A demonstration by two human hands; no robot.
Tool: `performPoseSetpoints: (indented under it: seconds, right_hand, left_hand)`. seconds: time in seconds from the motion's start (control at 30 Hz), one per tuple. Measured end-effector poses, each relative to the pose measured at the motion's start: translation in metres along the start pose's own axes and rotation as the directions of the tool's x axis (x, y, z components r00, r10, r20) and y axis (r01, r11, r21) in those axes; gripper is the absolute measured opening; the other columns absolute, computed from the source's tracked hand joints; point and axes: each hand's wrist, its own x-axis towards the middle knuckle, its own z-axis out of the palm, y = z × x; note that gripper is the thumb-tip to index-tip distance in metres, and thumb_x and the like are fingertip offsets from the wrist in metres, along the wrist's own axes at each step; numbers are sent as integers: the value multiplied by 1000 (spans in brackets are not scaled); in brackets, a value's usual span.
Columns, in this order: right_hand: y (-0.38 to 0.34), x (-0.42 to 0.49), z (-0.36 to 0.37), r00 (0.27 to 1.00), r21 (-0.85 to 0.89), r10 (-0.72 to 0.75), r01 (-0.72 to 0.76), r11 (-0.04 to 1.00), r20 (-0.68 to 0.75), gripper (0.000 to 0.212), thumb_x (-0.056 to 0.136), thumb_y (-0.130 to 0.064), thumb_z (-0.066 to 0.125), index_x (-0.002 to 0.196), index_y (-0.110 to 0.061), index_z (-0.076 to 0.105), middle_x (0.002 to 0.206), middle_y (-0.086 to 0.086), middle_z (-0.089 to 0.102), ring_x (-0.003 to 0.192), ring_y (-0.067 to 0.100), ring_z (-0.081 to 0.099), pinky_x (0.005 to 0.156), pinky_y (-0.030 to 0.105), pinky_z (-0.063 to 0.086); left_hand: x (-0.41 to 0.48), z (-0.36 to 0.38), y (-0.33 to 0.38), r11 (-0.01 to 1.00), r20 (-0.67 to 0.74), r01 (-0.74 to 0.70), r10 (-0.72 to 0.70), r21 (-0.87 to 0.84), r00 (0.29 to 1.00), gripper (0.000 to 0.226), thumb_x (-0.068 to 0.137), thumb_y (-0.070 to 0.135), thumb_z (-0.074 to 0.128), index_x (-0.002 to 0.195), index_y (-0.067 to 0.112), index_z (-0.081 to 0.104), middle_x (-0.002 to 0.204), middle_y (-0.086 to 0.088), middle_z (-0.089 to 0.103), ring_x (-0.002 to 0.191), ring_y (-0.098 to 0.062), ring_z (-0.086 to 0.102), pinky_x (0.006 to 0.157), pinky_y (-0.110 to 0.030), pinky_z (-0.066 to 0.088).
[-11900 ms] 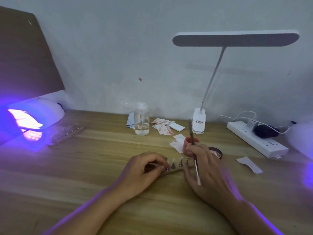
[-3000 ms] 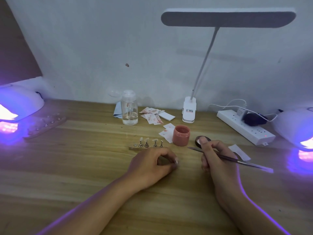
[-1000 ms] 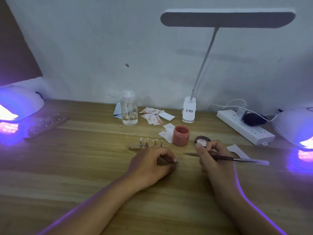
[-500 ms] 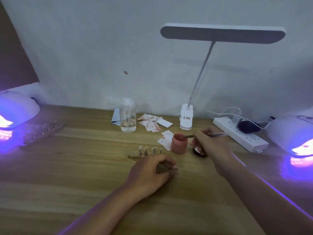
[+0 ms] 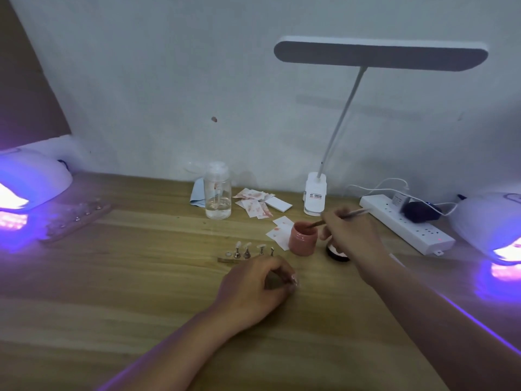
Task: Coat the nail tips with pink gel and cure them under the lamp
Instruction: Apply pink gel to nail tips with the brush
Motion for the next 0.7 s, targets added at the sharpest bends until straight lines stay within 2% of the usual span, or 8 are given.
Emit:
performPoseSetpoints:
  seconds: [0.07,0.1,0.17,0.2,0.3,0.4,0.57,0.7]
  right_hand:
    - [3,-17,-5,999,240,44,-47,970,16,12,92,-23,50,84,-17,58,66,-2,74,49,10,58,54,24,49]
    - [7,-27,-7,997,350,58,-73,934,53,11,94,-22,50,91,-15,58,72,1,75,54,9,64,57,22,52]
    - [20,-49,-10,994,463,46,-88,882,102,13,96,-22,55,98,-11,61,81,5,77,68,12,70,67,23,54]
    - [27,-59,-10,995,487,29,-72,870,94,13,94,-22,59,96,-9,64,82,6,76,69,13,69,69,24,53]
    - [42,-80,-8,998,466,-42,17,885,43,13,88,-15,66,79,-7,60,68,7,69,56,10,55,60,21,44]
    - [44,-83,-4,992,446,-111,70,892,67,16,88,-6,63,79,-1,51,60,9,64,53,12,51,52,19,42]
    - [46,-80,-2,986,402,-149,105,910,80,20,87,-4,60,75,4,47,59,13,63,55,14,54,59,31,40]
    - [47,-81,-2,979,367,-168,114,923,117,19,89,-5,60,76,2,48,59,12,64,55,11,55,60,31,41]
  left_hand:
    - [0,-1,0,1000,0,-2,2,3,1000,12,81,42,71,88,48,63,92,39,61,74,18,51,59,-12,31]
    - [0,-1,0,1000,-1,-3,3,6,1000,11,81,41,71,86,48,63,92,39,61,74,18,52,59,-12,31]
    - [0,-1,0,1000,-4,0,1,12,1000,13,81,40,71,81,49,62,91,39,61,75,18,52,59,-12,31]
    - [0,0,0,1000,-4,2,-2,16,1000,15,81,40,71,79,50,61,90,39,61,74,18,52,59,-13,30]
    - [1,1,0,1000,-4,1,-1,18,1000,17,81,40,72,75,50,59,85,39,61,71,18,51,57,-13,29]
    - [2,1,0,1000,-10,6,-6,7,1000,17,82,39,73,75,47,60,83,40,60,70,20,50,57,-13,28]
    - [1,1,-2,1000,-15,-3,3,-11,1000,18,81,37,75,74,44,61,78,39,60,67,18,50,59,-18,31]
    - [3,1,-2,1000,-12,-1,1,-20,1000,16,80,37,77,76,43,62,83,34,65,65,15,51,59,-20,32]
